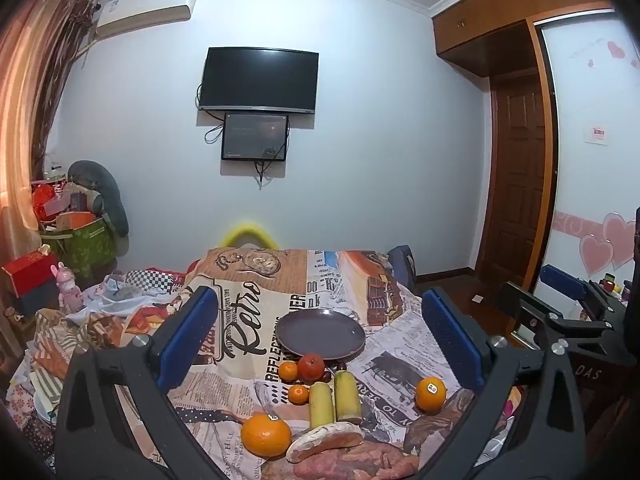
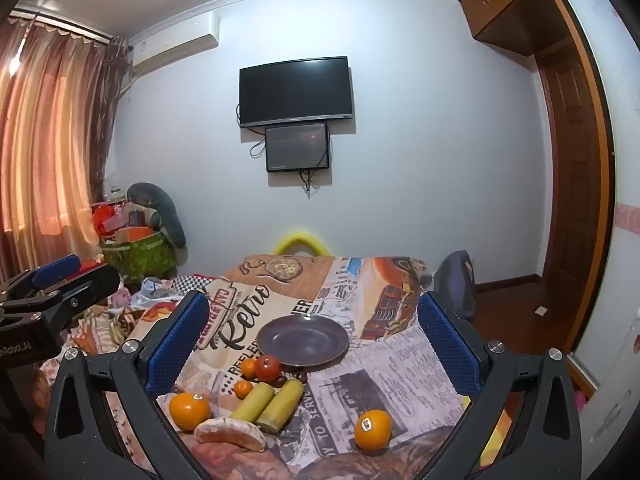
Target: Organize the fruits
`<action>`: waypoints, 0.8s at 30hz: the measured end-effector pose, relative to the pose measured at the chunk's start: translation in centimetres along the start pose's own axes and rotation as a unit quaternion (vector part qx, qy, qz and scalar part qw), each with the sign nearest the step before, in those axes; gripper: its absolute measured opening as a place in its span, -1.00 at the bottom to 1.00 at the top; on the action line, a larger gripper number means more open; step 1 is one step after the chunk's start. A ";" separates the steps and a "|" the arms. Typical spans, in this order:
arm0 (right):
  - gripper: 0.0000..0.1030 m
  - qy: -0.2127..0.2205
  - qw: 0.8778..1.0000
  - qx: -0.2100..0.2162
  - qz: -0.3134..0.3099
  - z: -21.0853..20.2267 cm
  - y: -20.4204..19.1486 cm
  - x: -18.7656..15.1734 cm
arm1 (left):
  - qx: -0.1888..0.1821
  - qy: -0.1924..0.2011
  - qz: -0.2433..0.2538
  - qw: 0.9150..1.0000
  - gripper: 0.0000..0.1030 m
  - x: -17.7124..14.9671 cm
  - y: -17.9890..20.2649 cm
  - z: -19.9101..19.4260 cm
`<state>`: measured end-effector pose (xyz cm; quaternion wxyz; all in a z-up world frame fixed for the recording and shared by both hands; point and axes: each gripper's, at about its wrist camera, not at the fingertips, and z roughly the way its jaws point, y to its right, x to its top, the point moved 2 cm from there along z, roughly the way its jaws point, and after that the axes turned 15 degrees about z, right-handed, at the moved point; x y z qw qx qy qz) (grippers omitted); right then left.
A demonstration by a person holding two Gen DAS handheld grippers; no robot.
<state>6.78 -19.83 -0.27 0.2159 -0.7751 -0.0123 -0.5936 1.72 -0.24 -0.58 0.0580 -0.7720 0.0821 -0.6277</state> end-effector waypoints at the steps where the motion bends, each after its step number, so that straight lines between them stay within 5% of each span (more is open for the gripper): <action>1: 1.00 0.000 1.000 0.000 0.000 -0.1 -0.1 -0.1 | 0.000 0.000 0.001 1.000 1.00 0.1 0.1 0.0; 24: 1.00 0.000 1.000 0.003 0.004 -0.3 0.3 0.9 | -0.007 0.000 0.006 1.000 1.00 0.2 0.7 -0.1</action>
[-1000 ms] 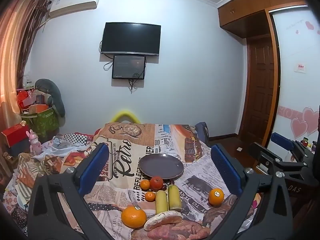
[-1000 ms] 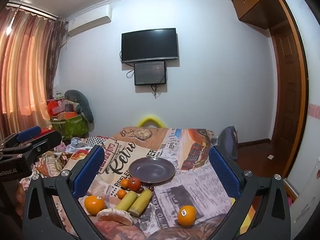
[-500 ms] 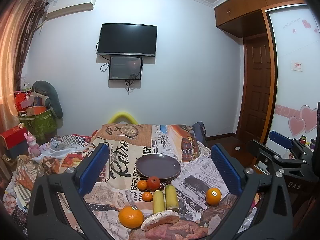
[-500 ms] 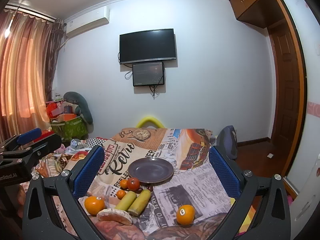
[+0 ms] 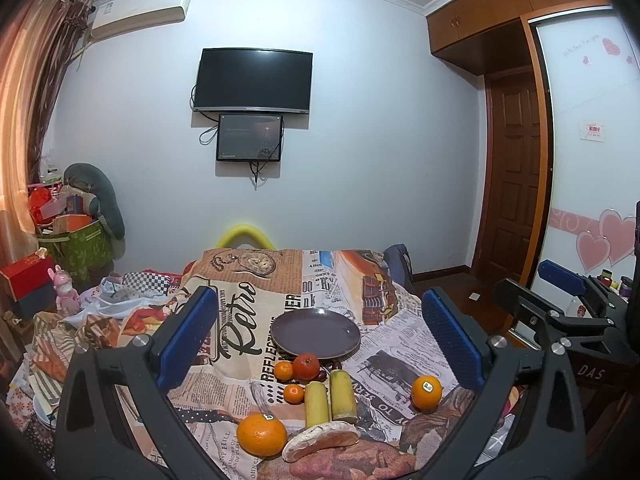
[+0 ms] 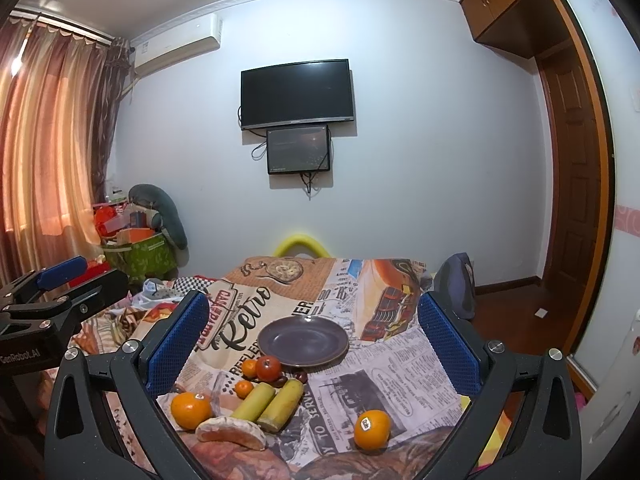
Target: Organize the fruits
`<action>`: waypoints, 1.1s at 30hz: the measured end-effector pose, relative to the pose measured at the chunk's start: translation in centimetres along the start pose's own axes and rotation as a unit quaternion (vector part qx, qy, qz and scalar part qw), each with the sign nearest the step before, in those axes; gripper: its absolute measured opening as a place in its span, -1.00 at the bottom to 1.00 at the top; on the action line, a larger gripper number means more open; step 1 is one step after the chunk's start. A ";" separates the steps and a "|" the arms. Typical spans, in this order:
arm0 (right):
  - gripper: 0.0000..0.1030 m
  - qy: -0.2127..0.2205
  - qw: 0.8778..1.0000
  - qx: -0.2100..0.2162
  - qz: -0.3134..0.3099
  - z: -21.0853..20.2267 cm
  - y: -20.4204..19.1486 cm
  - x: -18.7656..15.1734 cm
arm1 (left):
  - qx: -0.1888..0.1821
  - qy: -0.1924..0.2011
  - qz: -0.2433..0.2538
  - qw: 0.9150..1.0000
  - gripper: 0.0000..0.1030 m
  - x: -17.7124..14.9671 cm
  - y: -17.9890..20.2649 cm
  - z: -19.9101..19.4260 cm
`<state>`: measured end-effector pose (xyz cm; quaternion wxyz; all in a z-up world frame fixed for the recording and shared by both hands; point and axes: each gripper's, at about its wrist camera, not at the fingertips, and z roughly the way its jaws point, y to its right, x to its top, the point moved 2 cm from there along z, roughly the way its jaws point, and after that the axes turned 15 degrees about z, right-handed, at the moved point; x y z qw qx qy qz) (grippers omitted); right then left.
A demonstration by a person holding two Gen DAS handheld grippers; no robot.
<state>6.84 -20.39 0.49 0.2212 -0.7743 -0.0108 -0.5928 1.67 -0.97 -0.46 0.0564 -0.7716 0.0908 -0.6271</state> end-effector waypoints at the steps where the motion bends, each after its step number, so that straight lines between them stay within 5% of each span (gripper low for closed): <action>1: 1.00 0.000 1.000 0.000 0.000 0.0 -0.1 -0.1 | 0.000 0.000 0.001 1.000 1.00 0.0 0.0 0.0; 33: 1.00 -0.002 1.000 0.005 -0.001 -0.1 -0.3 -0.4 | -0.004 0.000 0.000 1.000 1.00 -0.1 0.2 0.0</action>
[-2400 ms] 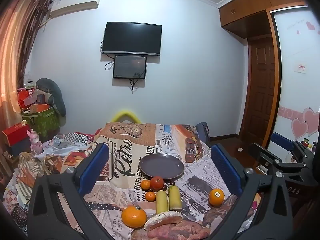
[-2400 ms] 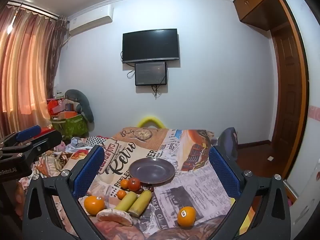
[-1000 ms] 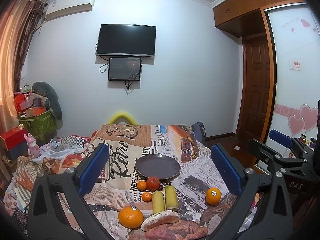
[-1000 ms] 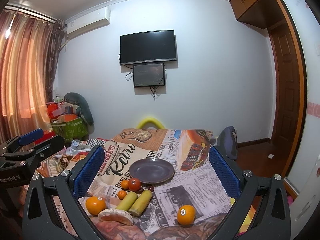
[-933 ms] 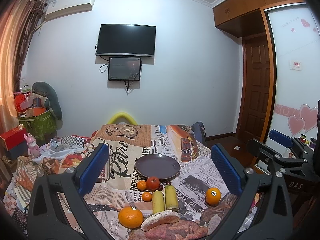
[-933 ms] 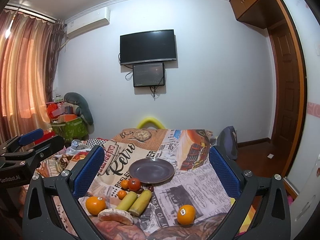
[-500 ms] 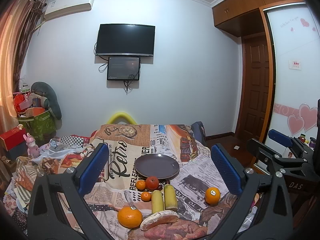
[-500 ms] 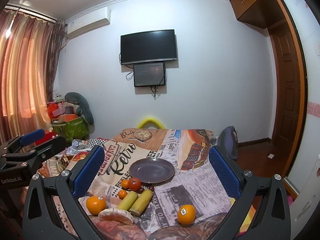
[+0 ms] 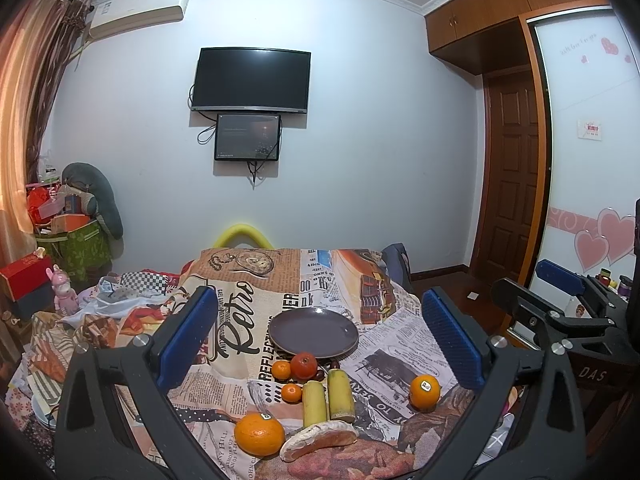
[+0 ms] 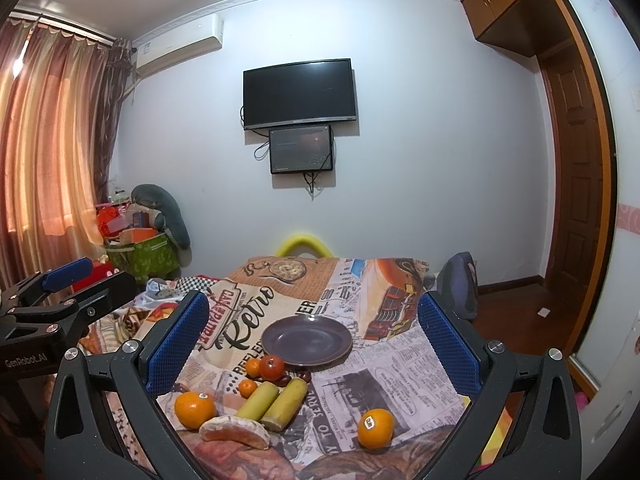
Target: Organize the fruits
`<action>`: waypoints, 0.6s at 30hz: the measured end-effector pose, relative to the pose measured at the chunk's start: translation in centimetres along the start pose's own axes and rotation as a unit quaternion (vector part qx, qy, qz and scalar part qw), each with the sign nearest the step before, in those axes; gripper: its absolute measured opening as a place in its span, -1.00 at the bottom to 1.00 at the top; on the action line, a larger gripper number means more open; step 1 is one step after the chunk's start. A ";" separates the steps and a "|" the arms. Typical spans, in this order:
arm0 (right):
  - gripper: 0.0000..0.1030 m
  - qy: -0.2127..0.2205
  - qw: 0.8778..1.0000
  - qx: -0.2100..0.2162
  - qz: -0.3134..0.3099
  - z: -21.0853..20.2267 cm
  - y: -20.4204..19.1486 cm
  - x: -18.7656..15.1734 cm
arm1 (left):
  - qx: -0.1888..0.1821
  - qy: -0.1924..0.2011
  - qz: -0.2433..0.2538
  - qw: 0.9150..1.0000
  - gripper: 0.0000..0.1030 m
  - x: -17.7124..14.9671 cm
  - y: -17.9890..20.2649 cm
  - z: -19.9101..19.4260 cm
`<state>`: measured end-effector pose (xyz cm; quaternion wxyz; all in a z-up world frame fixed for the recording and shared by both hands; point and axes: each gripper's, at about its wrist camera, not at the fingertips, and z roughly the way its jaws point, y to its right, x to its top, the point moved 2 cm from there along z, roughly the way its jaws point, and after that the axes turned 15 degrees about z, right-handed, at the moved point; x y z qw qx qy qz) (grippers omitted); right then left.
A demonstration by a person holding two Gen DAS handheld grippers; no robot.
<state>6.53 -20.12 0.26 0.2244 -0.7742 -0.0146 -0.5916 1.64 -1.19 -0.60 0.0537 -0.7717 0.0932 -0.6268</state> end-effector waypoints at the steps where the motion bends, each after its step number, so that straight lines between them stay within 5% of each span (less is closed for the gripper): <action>1: 1.00 0.000 1.000 0.000 -0.001 0.0 0.0 0.0 | 0.000 0.000 0.000 1.000 1.00 0.0 0.0 0.0; 18: 1.00 -0.013 1.000 -0.003 -0.008 0.7 0.4 -0.5 | 0.000 -0.004 0.004 1.000 0.90 -0.3 -0.3 0.5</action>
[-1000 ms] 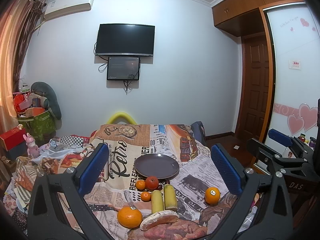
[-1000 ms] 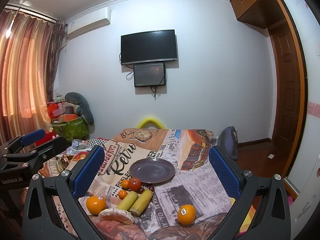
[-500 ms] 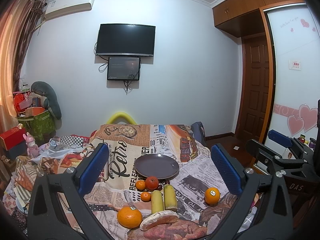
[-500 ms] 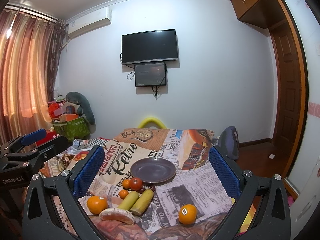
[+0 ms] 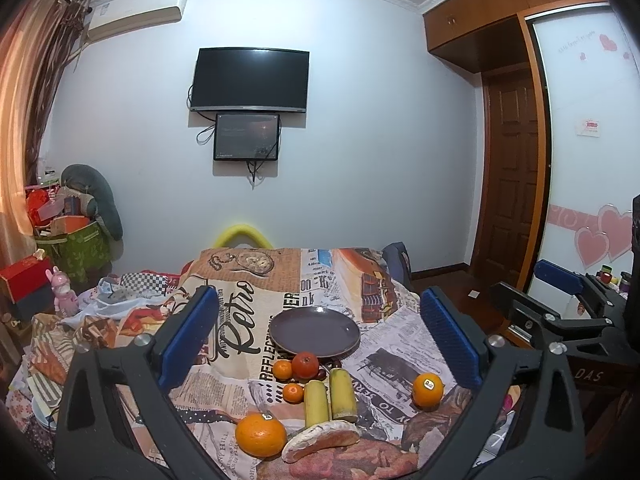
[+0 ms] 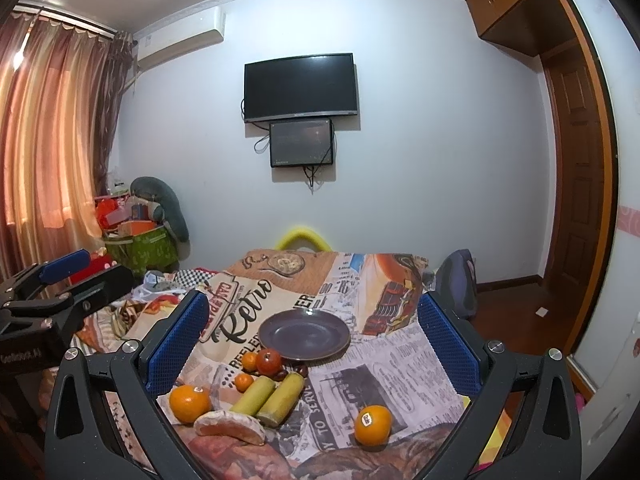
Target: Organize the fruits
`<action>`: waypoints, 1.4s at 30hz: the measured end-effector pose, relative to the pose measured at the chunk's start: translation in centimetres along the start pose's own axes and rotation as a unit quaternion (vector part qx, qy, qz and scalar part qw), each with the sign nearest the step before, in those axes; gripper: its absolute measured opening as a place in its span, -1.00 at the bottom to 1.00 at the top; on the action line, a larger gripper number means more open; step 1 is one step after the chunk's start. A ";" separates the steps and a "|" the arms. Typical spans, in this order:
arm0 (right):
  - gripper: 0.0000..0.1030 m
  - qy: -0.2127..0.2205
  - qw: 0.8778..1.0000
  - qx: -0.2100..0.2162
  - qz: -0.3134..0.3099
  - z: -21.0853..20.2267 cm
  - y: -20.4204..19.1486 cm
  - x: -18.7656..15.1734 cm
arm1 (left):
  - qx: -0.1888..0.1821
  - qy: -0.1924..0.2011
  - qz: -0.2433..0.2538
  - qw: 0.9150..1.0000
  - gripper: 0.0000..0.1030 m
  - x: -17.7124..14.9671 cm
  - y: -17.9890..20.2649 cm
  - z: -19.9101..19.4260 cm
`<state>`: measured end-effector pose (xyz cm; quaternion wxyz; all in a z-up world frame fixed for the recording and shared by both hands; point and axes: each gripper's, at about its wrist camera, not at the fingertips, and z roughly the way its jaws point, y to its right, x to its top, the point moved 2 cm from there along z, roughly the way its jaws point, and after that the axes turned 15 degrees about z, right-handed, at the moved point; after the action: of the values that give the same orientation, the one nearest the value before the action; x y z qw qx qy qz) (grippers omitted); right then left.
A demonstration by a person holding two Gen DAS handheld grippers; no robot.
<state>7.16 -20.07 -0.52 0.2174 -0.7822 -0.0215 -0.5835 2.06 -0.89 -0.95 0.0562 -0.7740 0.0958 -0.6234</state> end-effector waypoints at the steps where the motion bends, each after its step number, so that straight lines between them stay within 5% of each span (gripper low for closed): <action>1: 0.99 -0.002 1.000 0.000 0.000 0.1 0.1 -0.1 | 0.000 -0.004 0.000 1.000 0.83 -0.1 -0.1 0.2; 10: 0.61 -0.052 0.998 -0.023 0.015 2.3 2.9 -1.7 | 0.012 -0.063 -0.011 0.998 0.56 -2.2 -2.9 3.5; 20: 0.59 -0.139 0.987 -0.064 0.040 5.5 7.3 -4.1 | 0.000 -0.161 -0.012 0.987 0.33 -7.4 -6.0 8.2; 30: 0.59 -0.222 0.970 -0.090 0.047 8.6 9.6 -7.4 | -0.052 -0.264 -0.031 0.962 0.33 -13.3 -5.3 12.5; 42: 0.59 -0.298 0.946 -0.100 0.074 12.3 11.8 -11.7 | -0.090 -0.336 -0.045 0.937 0.33 -17.8 -3.8 15.4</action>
<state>17.92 -23.69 -17.78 0.1643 -0.9376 0.0315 -0.3048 13.79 6.22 -20.44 -0.0131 -0.9435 0.0923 -0.3180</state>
